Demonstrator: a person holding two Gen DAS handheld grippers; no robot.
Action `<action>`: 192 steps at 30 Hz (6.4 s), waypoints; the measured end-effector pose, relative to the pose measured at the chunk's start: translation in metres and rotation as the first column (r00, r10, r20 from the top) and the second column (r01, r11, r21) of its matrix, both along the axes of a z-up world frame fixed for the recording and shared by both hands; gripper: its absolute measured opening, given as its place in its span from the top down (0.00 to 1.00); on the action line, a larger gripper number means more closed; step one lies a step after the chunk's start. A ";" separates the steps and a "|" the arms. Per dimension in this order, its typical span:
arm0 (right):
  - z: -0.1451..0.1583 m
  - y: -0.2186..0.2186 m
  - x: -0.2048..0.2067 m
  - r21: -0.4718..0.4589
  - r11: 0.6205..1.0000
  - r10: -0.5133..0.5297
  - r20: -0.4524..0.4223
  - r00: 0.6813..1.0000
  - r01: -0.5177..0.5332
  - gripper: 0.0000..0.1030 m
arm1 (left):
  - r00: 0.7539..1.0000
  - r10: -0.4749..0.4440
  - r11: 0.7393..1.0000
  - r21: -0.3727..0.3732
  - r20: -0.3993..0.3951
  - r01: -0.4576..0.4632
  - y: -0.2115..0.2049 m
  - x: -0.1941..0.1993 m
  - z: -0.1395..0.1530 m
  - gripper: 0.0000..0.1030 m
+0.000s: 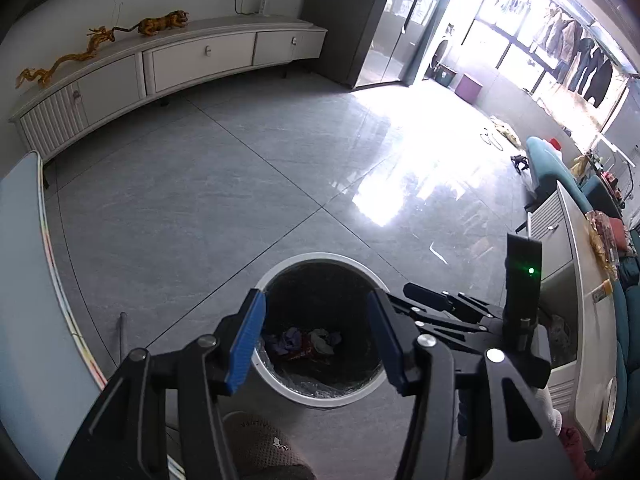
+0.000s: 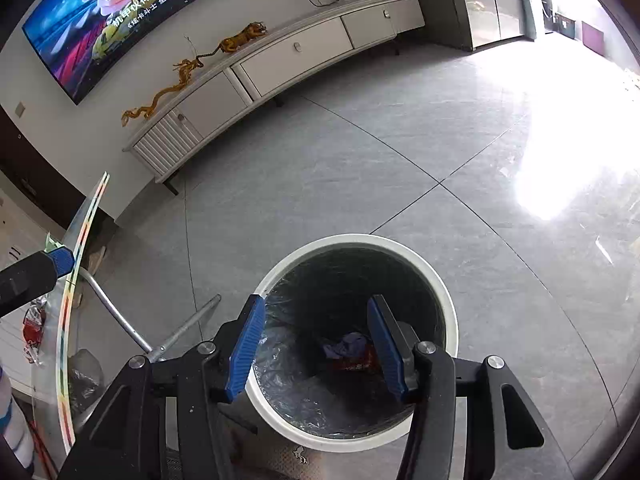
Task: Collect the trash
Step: 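Open the left tool to drop the purple-silver wrapper into the bin, then move both open tools back toward the wrappers on the table, then grasp the pink wrapper with the left tool while the right tool grasps the red-brown chip bag, then lift the pink wrapper with the left tool while the right tool lifts the red-brown chip bag, then carry both bags over the white bin and open both tools to drop them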
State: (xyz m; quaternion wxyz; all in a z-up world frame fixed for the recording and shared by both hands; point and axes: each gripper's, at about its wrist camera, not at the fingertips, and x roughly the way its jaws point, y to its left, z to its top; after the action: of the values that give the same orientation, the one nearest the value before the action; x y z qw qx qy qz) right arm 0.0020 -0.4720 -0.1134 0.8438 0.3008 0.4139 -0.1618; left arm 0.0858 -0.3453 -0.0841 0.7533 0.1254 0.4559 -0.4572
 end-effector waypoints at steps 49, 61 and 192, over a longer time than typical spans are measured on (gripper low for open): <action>0.290 0.276 0.072 -0.408 0.834 0.528 0.400 0.749 -0.371 0.51 | 0.592 0.720 0.694 -0.401 0.362 -0.598 0.395 -0.021 0.241 0.50; 0.222 0.318 0.138 -0.349 0.772 0.628 0.290 0.722 -0.532 0.51 | 0.567 0.780 0.620 -0.209 0.264 -0.756 0.414 0.057 0.138 0.50; -0.001 -0.010 -0.008 0.081 0.987 -0.139 -0.038 0.990 0.142 0.58 | 0.992 -0.004 0.999 -0.052 -0.128 -0.003 -0.031 -0.005 -0.014 0.51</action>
State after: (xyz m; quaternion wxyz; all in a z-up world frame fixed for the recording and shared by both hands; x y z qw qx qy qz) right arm -0.0059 -0.4820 -0.1148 0.8101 0.3616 0.4118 -0.2083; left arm 0.0804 -0.3760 -0.0979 0.7255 0.0762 0.4910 -0.4762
